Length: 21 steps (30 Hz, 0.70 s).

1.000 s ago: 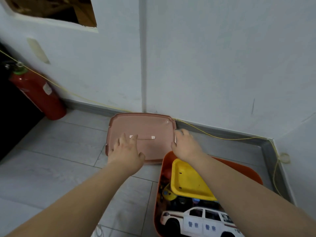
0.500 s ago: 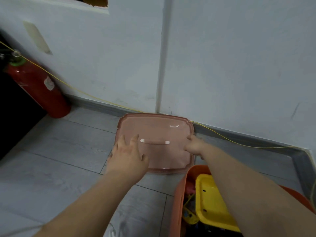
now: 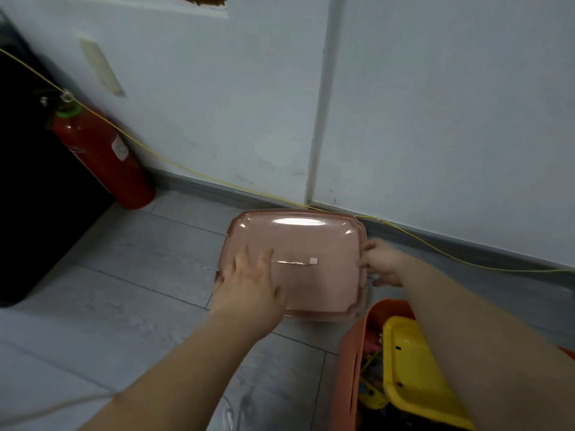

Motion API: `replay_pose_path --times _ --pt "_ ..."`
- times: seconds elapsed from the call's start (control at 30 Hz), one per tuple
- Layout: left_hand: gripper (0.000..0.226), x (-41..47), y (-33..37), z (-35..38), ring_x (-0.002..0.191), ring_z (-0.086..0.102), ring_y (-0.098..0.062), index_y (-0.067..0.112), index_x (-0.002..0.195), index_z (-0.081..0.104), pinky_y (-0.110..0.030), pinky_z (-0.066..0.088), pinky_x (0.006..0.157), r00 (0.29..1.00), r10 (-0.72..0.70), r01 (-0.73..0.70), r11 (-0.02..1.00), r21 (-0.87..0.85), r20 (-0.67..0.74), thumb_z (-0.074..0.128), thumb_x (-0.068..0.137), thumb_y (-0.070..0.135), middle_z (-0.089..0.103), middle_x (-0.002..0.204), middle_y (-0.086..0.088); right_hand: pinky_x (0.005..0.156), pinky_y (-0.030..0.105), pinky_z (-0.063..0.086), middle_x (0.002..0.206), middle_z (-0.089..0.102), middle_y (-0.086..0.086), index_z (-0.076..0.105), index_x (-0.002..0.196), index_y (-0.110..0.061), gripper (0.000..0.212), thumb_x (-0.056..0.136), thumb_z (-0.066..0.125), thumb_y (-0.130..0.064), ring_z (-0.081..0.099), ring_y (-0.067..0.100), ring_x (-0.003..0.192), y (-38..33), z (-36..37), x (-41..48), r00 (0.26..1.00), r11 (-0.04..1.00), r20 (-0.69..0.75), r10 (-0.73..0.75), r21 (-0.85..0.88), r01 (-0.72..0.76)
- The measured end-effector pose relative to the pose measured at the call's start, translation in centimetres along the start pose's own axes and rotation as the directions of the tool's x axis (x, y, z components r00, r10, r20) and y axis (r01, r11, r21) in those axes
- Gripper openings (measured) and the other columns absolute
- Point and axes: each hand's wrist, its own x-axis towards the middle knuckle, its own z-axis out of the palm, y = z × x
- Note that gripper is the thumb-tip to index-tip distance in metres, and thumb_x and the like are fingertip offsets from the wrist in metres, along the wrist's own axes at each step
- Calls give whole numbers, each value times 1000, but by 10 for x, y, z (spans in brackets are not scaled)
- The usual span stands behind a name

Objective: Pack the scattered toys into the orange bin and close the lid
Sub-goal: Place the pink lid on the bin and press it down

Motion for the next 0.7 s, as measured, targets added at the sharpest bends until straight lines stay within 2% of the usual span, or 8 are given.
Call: replay_pose_path --times 0.03,0.1,0.2,0.3,0.37,0.47,0.6,0.7 --pt "75 0 0 0 147 17 -34 33 155 9 -51 29 114 1000 -4 4 1000 12 5 47 92 46 3 163 -12 76 43 48 124 61 20 48 114 -20 38 89 55 8 60 28 93 -2 1 -1 999 997 -32 -23 70 26" --pt "75 -2 1 -1 146 20 -34 32 155 10 -52 31 113 1000 -3 2 1000 27 16 46 91 45 5 162 -12 63 37 50 113 61 16 40 132 -18 55 89 55 12 62 25 81 -9 1 -9 994 979 -82 -66 185 80" --pt "74 -6 5 -3 145 21 -33 32 155 11 -51 32 110 1000 -5 4 999 40 28 46 91 46 6 162 -11 61 37 51 113 61 13 27 152 -20 79 87 52 17 64 28 85 -15 -2 -24 993 953 -57 -100 281 112" --pt "73 -8 10 -6 145 21 -32 32 155 12 -50 32 110 1000 -1 0 1000 31 27 47 92 46 7 161 -11 62 42 55 105 67 15 55 133 -10 59 84 42 21 66 33 82 -22 -9 -49 988 946 25 -150 294 137" --pt "73 -11 14 -10 145 21 -34 30 155 12 -50 32 111 1000 18 -18 1000 20 17 47 92 45 7 161 -12 63 48 57 104 67 15 58 122 -14 58 82 38 24 66 35 85 -29 -17 -65 977 933 12 -211 300 198" --pt "74 -15 19 -15 145 19 -35 28 155 11 -52 34 110 999 45 -45 999 0 -17 47 92 42 6 161 -13 62 50 53 104 64 16 54 115 -15 57 78 38 25 64 37 87 -43 -30 -87 937 919 -40 -348 182 349" --pt "82 -24 31 -24 148 12 -35 29 156 -2 -50 36 109 994 54 -59 997 -52 -94 50 93 41 -5 162 -14 45 30 43 98 63 14 54 94 -16 36 83 47 17 62 30 78 -51 -60 -123 842 845 -75 -534 -23 534" --pt "96 -31 40 -33 150 -5 -37 31 154 -14 -50 34 112 977 66 -89 990 -107 -205 58 91 39 -25 159 -12 59 35 47 89 66 9 57 89 -15 23 83 52 7 63 27 81 -42 -90 -148 734 743 -168 -658 -304 596"
